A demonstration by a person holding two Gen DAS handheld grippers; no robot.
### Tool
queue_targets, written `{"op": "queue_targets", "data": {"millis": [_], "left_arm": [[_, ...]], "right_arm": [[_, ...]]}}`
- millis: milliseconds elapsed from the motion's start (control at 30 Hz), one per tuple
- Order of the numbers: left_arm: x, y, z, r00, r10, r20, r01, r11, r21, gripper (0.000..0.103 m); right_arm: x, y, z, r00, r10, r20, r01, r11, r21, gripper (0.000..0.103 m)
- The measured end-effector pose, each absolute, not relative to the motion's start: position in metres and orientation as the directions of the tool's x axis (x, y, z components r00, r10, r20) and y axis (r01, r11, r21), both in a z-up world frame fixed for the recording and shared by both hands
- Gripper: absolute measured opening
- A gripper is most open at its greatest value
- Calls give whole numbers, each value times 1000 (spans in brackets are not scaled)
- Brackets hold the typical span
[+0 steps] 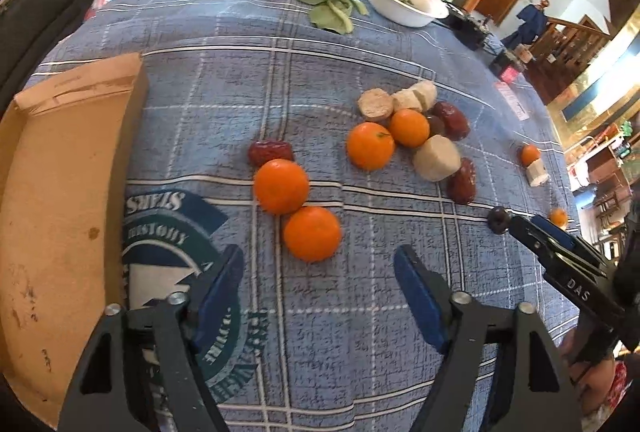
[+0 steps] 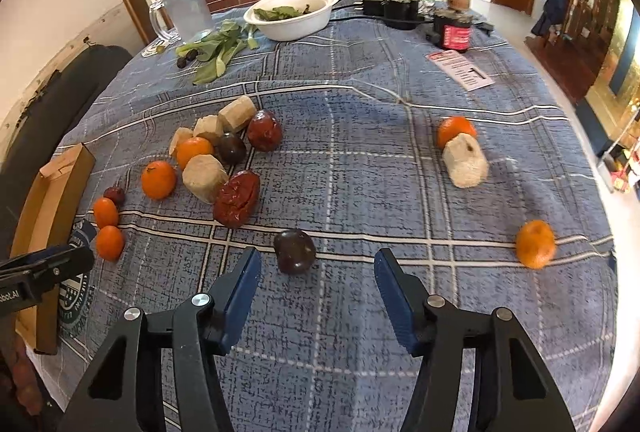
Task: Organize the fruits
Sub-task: 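Grasp a tangerine with the left tool while the right tool grasps a dark plum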
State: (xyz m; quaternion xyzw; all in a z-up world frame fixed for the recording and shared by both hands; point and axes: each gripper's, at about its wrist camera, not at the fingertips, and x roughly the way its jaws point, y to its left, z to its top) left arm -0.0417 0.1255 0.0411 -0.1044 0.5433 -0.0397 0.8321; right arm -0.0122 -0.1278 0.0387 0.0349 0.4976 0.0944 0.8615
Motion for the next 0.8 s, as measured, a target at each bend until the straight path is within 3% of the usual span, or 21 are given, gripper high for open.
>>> {"op": "queue_targets", "data": {"millis": [167,333,500,567,633,800], "left_arm": [[-32,120,28,383,-185,-905,-46,975,-218,54],[-23,118,17,382,-154,-911,-58,980,-190,54],[-21,104,15,396,-103,-912,-10,993,-116,53],[-20,105,16,397,-100,-913,-9,994,-113,32],[-21,110,17,389,-135,-911,-14,988,-153,32],[-30,122,20,392,-159,-906,-33,982,-187,32]], "right_arm": [[-1,-122,32,472,219,-854,-163,974,159,62],[7,-118,21,445,230,-865,-186,969,162,49],[11,-116,14,434,225,-872,-192,969,154,42],[12,-115,15,434,226,-872,-196,969,153,37],[12,-113,16,425,241,-873,-209,964,165,26],[7,-103,21,416,254,-873,-240,957,165,26]]}}
